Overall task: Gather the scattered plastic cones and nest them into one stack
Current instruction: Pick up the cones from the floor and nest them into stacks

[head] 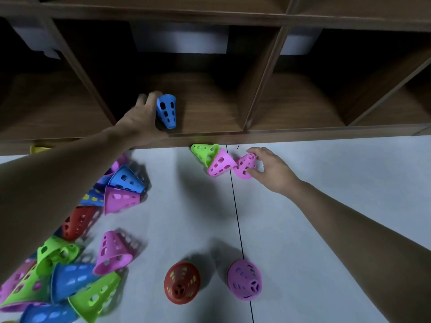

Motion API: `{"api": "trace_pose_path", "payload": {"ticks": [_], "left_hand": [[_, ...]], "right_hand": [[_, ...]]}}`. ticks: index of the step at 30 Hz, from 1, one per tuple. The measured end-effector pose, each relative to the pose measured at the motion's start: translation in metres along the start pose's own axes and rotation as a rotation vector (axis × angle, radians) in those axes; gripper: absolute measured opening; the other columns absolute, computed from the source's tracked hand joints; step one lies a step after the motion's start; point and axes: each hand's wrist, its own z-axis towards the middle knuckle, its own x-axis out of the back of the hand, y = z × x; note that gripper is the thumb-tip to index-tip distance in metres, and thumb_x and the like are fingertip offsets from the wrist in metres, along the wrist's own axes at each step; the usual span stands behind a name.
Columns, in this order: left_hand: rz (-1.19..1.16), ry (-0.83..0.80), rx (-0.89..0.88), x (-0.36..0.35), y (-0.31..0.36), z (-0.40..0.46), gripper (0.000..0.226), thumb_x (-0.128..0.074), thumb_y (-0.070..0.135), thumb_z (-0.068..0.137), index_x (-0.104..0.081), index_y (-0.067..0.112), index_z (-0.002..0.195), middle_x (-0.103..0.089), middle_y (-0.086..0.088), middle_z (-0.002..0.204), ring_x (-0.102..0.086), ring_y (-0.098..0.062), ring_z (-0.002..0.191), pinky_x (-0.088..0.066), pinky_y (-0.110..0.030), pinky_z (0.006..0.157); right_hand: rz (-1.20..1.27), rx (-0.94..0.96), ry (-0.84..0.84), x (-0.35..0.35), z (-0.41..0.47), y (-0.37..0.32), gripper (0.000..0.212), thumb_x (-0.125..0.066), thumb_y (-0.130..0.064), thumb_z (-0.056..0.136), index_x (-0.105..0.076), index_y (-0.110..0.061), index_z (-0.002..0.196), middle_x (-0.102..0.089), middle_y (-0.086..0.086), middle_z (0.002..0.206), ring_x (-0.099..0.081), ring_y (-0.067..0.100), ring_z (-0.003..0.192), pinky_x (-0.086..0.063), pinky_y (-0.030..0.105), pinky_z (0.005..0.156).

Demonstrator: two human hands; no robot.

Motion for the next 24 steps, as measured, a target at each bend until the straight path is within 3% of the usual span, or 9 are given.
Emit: {"api": "trace_pose_path", "payload": {"ticks": [5,10,14,20,24], "left_hand": [[0.003,0.026,-0.058,-0.009,-0.002,-0.022,0.092,-0.086,0.031,0.073,-0.027,0.023,0.143,-0.053,-0.012,0.13,-0.058,-0.031,0.112,-0.05,-0.042,0.094],[0.073,-0.012,-0.077,-0.013,0.007,-0.029,0.098,-0.08,0.034,0.081,-0.011,0.035,0.151,-0.06,-0.002,0.099,-0.063,-0.024,0.079,-0.055,-0.04,0.077],[0.246,-0.119,-0.072,-0.017,0.012,-0.035,0.064,-0.076,0.027,0.083,-0.039,0.028,0.136,-0.066,-0.006,0.098,-0.065,-0.024,0.076,-0.059,-0.042,0.078],[-0.116,-0.124,-0.032,-0.033,0.01,-0.069,0.055,-0.085,0.021,0.073,-0.054,0.023,0.118,-0.055,-0.007,0.106,-0.058,-0.024,0.091,-0.048,-0.03,0.077],[-0.364,-0.178,0.008,-0.042,0.011,-0.114,0.05,-0.09,0.029,0.07,-0.048,0.026,0.097,-0.063,-0.002,0.088,-0.054,-0.016,0.061,-0.045,-0.021,0.05]], "right_hand": [[0.034,-0.004,-0.071,-0.016,-0.007,-0.005,0.037,-0.073,-0.021,0.087,-0.063,-0.026,0.122,-0.058,-0.002,0.12,-0.056,0.017,0.107,-0.049,0.033,0.093],[0.049,-0.041,-0.095,-0.026,-0.023,-0.006,0.047,-0.076,-0.017,0.084,-0.06,-0.024,0.128,-0.06,-0.002,0.123,-0.055,0.016,0.107,-0.049,0.032,0.096],[0.046,-0.098,-0.104,-0.029,-0.037,-0.003,0.047,-0.078,-0.019,0.083,-0.059,-0.024,0.126,-0.058,-0.004,0.115,-0.056,0.017,0.101,-0.048,0.027,0.089],[0.087,-0.149,-0.072,-0.032,-0.058,0.007,0.039,-0.071,-0.022,0.088,-0.055,-0.025,0.124,-0.061,0.002,0.109,-0.058,0.024,0.089,-0.05,0.03,0.074],[0.154,-0.147,-0.065,-0.027,-0.075,0.006,0.038,-0.071,-0.028,0.089,-0.054,-0.03,0.123,-0.063,0.006,0.108,-0.062,0.026,0.087,-0.055,0.038,0.078]]}}
